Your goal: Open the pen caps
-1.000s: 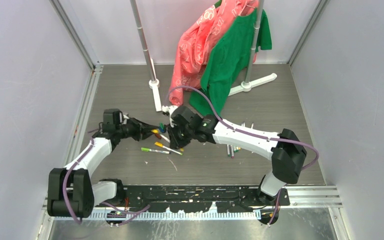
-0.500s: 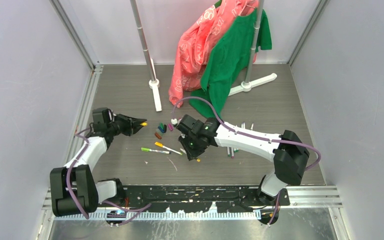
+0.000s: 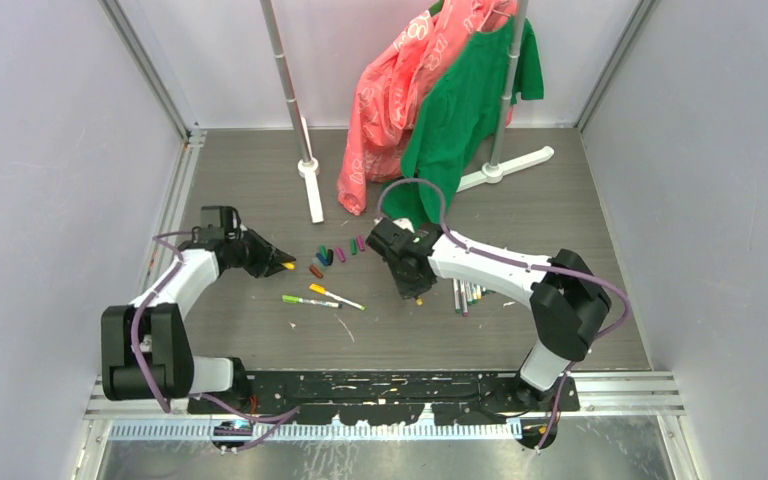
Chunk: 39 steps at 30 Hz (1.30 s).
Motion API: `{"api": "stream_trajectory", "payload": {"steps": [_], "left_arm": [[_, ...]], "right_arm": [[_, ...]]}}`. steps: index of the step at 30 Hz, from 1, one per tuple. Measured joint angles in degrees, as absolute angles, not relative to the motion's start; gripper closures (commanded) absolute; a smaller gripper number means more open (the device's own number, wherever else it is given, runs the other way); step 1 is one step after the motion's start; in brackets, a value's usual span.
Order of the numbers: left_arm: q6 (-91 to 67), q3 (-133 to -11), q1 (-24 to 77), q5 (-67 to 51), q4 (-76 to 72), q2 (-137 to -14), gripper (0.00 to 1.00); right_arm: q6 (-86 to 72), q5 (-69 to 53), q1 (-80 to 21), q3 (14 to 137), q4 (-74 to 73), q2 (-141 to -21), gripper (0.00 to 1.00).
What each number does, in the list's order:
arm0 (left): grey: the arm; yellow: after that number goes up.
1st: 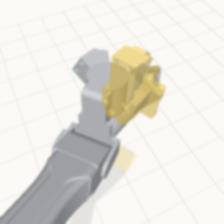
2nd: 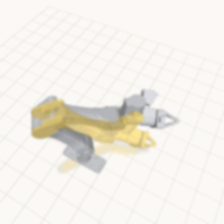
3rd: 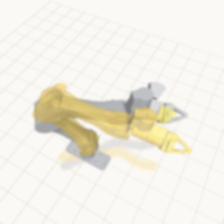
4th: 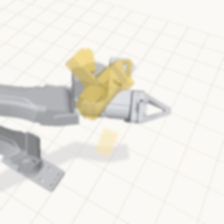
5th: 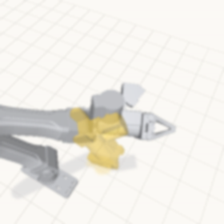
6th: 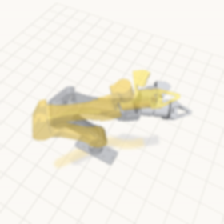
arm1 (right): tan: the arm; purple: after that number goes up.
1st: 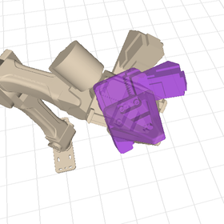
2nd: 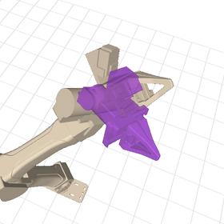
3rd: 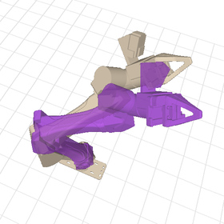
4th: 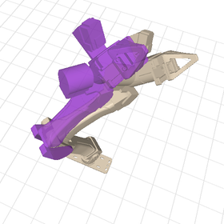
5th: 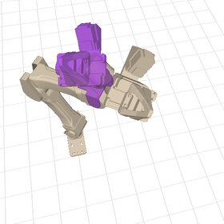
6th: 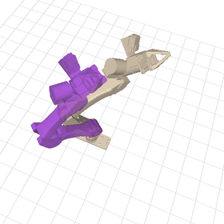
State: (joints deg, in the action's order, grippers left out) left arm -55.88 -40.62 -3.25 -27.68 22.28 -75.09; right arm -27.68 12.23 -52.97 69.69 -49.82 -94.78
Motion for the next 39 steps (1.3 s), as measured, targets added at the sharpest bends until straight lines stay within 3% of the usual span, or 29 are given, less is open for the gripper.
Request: {"api": "stream_trajectory", "payload": {"steps": [11, 26, 33, 39], "left_arm": [[-48.5, -46.9, 5.8, -16.3, 28.9, -83.0, 1.00], [-47.3, -52.7, 10.5, -6.6, 30.2, -93.4, 0.95], [-47.4, -55.8, 12.1, -5.5, 30.2, -96.4, 0.85], [-47.8, -56.6, 13.3, -5.1, 29.8, -97.1, 0.71]], "right_arm": [[-30.5, 16.2, -43.9, 65.4, -49.9, -94.8, 0.89], [-30.3, 14.7, -37.5, 61.6, -46.7, -98.2, 0.73], [-29.9, 13.8, -35.0, 60.5, -46.4, -99.3, 0.61], [-29.1, 13.9, -34.7, 60.5, -46.7, -99.1, 0.60]]}}
